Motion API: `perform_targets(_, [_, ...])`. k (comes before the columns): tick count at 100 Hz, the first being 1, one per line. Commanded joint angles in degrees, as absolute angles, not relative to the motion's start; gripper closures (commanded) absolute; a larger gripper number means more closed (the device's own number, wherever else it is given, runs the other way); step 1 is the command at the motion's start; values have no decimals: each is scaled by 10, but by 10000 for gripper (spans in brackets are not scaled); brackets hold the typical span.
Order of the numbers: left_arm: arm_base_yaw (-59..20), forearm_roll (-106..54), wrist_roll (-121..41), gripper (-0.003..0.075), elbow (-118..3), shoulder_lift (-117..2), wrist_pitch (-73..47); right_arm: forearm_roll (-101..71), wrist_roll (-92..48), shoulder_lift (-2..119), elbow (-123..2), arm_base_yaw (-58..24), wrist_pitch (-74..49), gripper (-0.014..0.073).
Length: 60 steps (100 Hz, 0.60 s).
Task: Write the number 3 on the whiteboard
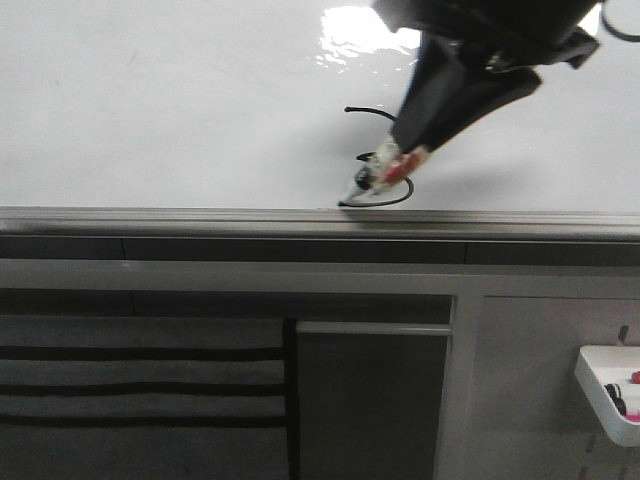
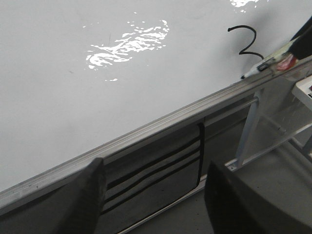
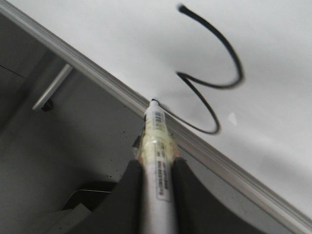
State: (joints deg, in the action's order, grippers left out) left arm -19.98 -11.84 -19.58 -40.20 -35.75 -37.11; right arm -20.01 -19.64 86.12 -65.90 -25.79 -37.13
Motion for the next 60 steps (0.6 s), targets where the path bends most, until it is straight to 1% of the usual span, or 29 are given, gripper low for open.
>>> perform_targets(1, [-198, -124, -191, 309, -418, -359, -318, -204, -199, 859, -711, -269, -302, 599])
perform_targets(8, [-198, -124, -191, 309, -418, -359, -320, -204, -217, 850, -736, -282, -367, 599])
perform_targets(13, [-200, -127, -214, 309, -419, -360, -328, -208, -264, 829, -735, -296, -413, 599])
perform_targets(27, [-220, -218, -364, 309, -436, -388, -363, -226, -386, 744, -688, -337, -464, 599])
perform_targets(34, [-238, -261, -444, 309, -456, -414, -390, -226, -434, 706, -662, -356, -471, 599])
perform_targets(42, [-262, -291, -505, 309, -479, -453, -420, -226, -455, 677, -648, -366, -467, 599])
perform_targets(48, [-285, -308, -528, 309, -497, -488, -437, -226, -480, 664, -647, -366, -472, 599])
perform_targets(60, [-339, -310, -549, 309, -528, -559, -433, -226, -512, 655, -647, -366, -471, 599])
